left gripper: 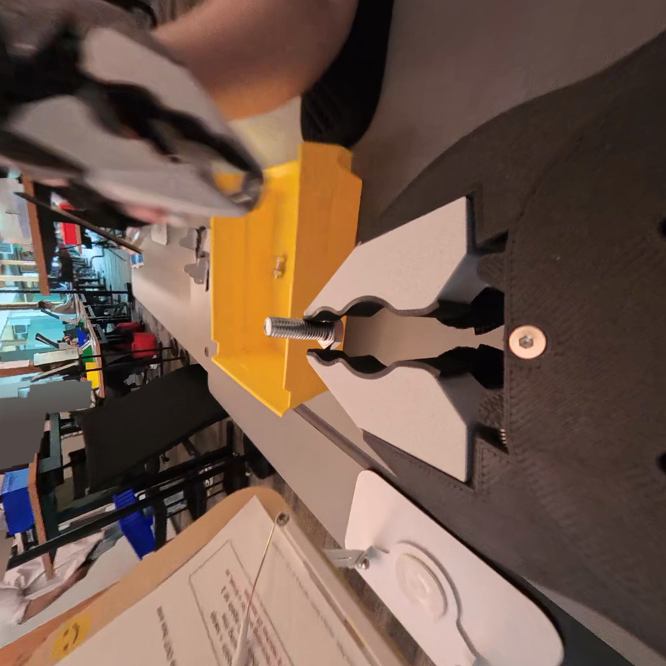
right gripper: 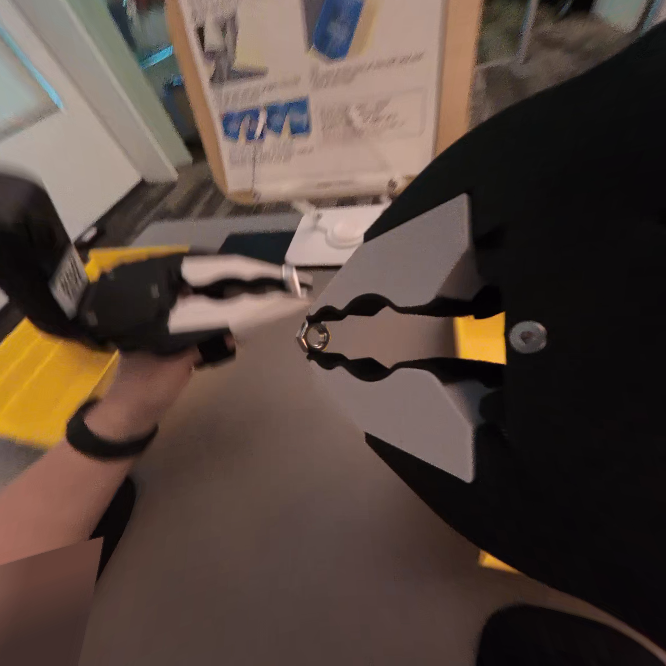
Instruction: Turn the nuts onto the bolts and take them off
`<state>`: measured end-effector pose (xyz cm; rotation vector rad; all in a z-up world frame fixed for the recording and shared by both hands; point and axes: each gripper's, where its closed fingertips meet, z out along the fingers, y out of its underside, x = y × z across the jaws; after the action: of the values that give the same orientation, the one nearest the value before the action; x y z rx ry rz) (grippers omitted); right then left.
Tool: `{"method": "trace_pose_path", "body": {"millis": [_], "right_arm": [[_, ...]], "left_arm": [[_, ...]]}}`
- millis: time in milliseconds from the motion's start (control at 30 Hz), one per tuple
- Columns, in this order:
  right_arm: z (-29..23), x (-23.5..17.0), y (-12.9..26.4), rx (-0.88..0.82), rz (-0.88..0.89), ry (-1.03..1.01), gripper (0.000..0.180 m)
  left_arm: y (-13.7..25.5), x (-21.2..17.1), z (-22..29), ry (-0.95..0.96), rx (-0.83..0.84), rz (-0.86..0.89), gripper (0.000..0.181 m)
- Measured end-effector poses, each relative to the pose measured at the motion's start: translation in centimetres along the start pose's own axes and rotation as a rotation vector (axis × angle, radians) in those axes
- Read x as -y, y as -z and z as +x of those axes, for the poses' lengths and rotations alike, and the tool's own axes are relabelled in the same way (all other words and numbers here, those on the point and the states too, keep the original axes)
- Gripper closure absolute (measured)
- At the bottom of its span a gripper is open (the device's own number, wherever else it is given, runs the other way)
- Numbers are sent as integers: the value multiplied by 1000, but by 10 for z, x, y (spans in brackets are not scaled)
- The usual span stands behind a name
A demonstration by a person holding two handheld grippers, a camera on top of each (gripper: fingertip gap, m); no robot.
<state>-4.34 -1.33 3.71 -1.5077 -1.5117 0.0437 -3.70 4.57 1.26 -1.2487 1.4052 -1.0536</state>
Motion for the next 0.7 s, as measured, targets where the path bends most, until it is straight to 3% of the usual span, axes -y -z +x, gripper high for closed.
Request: {"method": "trace_pose_path", "body": {"millis": [133,267,700], "right_arm": [[8,-38,-1,-35,-135,10,164],[-10,-52,-28,81,-229,45,164],[-27,-59,-44,150,-320,104,164]], "left_arm": [[-29,-46,17,-136,5,-45,168],[-38,-71,25,-248,-1,-135,168],[-35,-64,37,-517,49,-157,168]]}}
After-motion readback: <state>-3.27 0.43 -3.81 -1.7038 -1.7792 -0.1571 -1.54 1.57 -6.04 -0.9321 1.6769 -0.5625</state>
